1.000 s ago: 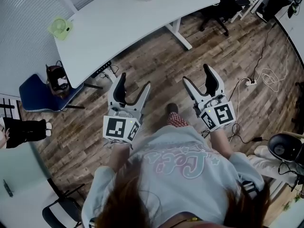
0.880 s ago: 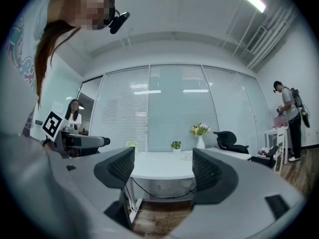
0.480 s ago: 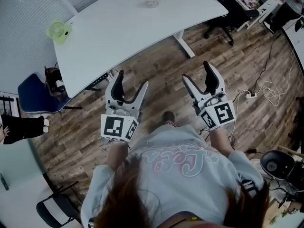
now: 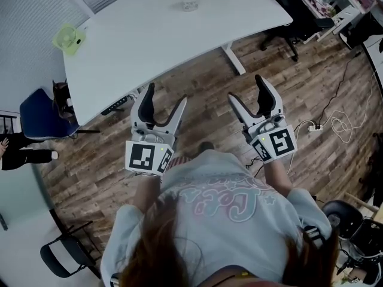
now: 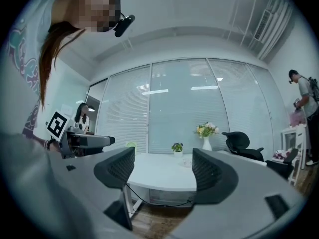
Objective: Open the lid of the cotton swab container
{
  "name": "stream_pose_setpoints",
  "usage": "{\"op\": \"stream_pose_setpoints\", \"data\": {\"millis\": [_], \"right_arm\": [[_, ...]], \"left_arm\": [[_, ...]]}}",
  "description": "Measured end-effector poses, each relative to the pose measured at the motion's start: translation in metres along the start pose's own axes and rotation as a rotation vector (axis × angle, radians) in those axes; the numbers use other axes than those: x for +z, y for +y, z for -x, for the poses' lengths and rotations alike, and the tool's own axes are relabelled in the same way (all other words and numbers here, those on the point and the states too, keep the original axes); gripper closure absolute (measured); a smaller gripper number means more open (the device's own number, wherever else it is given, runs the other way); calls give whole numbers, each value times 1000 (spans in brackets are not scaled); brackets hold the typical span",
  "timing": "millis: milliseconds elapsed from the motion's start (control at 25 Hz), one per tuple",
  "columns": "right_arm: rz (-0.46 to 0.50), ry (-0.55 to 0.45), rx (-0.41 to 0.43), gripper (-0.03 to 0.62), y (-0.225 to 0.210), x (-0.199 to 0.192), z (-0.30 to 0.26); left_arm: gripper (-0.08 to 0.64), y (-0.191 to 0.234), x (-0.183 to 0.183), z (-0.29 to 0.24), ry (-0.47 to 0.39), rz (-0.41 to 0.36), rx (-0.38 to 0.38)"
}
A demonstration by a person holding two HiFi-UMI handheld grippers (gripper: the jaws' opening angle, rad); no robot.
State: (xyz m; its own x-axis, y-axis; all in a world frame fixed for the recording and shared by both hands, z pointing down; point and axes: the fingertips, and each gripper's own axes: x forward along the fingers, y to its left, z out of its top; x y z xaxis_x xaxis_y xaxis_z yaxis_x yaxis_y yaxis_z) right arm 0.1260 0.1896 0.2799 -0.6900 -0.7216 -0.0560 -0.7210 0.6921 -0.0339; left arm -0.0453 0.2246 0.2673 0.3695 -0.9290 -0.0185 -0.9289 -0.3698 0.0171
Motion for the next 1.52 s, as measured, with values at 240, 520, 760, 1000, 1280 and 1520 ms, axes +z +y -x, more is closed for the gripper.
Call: {"op": "stream_pose_setpoints", "data": {"millis": [240, 520, 760, 1000, 1280, 1520], "right_arm": [[-23, 7, 9, 244, -6, -9, -3], [-27, 4, 28, 244, 0, -8, -7], [-42, 8, 25, 244, 1, -11, -7], [-96, 5, 18, 245, -7, -17, -6], [-91, 2, 5, 245, -19, -17, -7], [-79, 5, 18, 245, -30, -18, -1]], "left_arm": [[239, -1, -9, -4, 27, 1, -2], [240, -3, -9, -7, 23, -7, -10], [241, -2, -9, -6, 27, 9, -25], [241, -2, -9, -7, 27, 5, -24], [241, -2, -9, -18, 26, 0, -33], [241, -8, -6, -24, 22, -12, -10]]}}
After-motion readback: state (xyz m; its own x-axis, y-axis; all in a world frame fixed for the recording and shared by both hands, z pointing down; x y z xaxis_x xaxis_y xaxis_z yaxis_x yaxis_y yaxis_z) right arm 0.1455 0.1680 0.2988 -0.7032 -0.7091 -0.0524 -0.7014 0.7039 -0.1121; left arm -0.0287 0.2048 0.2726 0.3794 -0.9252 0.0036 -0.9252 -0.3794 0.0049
